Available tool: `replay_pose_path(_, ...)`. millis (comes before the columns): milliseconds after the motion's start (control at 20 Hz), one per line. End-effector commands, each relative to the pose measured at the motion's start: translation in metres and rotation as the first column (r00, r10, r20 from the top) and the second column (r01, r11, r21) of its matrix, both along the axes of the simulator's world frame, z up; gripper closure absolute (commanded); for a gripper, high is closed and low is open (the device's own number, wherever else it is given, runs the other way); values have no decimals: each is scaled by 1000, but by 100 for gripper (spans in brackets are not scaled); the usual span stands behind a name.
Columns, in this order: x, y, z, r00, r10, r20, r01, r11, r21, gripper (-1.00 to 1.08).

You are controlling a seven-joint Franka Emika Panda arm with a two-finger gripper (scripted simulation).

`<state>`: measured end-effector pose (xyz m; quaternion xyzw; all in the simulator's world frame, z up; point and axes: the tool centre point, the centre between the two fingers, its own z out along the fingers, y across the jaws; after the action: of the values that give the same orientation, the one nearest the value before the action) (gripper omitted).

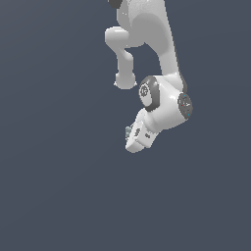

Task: Pick up the object and move it to a goal position.

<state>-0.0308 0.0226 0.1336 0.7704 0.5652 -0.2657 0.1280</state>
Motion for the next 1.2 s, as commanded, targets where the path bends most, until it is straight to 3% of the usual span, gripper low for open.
replay_pose_path(0, -5, -2, 19, 1000, 0, 1, 0, 1000, 0, 108)
replay_pose_path(1150, -69, -31, 289, 1000, -1, 0, 1, 1000, 3, 108)
